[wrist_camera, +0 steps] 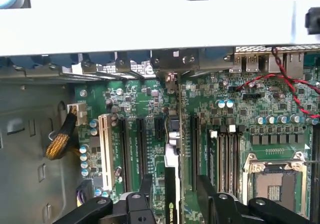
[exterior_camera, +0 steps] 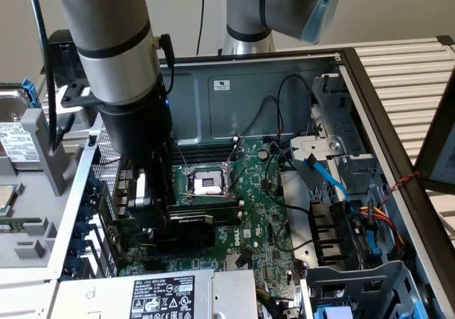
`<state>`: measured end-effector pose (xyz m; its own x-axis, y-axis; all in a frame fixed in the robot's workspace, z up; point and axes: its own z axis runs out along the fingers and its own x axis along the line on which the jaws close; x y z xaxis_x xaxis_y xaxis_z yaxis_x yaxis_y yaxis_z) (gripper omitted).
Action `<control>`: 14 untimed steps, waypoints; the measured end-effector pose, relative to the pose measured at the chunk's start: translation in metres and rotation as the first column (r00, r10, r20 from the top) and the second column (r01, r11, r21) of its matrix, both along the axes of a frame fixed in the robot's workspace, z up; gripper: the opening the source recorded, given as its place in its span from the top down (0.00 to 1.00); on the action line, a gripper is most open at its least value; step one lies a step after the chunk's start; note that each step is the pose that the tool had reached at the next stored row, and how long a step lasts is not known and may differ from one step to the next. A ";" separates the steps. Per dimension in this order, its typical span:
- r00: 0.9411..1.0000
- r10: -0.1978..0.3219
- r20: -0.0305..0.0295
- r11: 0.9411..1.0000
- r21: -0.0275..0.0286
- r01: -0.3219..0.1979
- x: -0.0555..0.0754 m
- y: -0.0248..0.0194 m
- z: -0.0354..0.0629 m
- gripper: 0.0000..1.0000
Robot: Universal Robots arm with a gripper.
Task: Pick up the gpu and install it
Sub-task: 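Insert the gpu into the slot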
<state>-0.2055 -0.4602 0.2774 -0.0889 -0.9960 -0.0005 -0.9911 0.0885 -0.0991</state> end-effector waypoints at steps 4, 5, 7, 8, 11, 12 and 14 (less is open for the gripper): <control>1.000 0.000 0.000 1.000 0.000 0.000 0.000 -0.0001 0.0183 0.52; 1.000 0.000 0.000 1.000 0.000 0.000 0.000 -0.0003 0.0226 0.52; 1.000 0.000 0.000 1.000 0.000 0.000 0.000 -0.0007 0.0292 0.52; 1.000 0.000 -0.001 1.000 0.000 0.000 0.000 -0.0012 0.0294 0.52; 1.000 0.000 0.000 1.000 0.000 0.000 0.000 -0.0012 0.0294 0.52; 1.000 -0.001 -0.001 1.000 0.000 0.001 0.000 -0.0012 0.0294 0.52; 1.000 -0.001 -0.001 1.000 0.000 0.001 0.000 -0.0012 0.0294 0.52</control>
